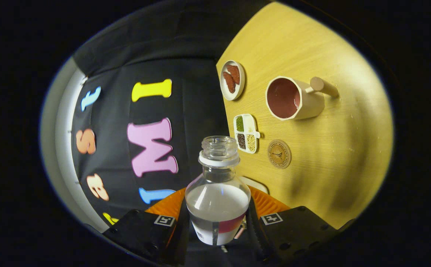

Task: Take the bottle from table, then pour the juice into the cup, finally place the bottle on the coaster

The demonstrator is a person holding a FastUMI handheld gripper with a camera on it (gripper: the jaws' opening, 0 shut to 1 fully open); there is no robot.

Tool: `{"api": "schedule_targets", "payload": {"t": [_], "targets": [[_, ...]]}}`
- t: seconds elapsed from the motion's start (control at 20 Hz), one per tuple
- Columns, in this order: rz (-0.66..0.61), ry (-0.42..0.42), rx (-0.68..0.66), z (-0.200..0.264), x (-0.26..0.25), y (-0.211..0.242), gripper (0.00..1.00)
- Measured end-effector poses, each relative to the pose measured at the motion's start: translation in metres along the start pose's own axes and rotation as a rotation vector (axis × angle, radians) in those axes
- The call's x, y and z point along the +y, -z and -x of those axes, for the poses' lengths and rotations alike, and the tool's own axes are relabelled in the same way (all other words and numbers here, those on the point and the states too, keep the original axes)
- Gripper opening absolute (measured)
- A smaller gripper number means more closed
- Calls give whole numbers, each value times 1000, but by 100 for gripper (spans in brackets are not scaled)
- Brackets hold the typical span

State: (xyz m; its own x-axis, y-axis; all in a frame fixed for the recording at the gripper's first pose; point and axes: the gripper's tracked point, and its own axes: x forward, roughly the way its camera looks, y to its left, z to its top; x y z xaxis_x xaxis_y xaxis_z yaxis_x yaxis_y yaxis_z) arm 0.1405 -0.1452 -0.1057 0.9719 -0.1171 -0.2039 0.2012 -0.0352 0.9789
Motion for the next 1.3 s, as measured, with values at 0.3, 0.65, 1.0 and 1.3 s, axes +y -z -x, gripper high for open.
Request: {"api": "schedule_targets", "payload": {"t": [0.3, 0.65, 1.0, 1.3], "targets": [[460, -61, 72, 49, 4, 34, 69], [948, -48, 109, 51, -7, 50, 69], [1303, -45, -47, 13, -7, 23, 69], [1615, -35, -129, -32, 11, 24, 69]]}}
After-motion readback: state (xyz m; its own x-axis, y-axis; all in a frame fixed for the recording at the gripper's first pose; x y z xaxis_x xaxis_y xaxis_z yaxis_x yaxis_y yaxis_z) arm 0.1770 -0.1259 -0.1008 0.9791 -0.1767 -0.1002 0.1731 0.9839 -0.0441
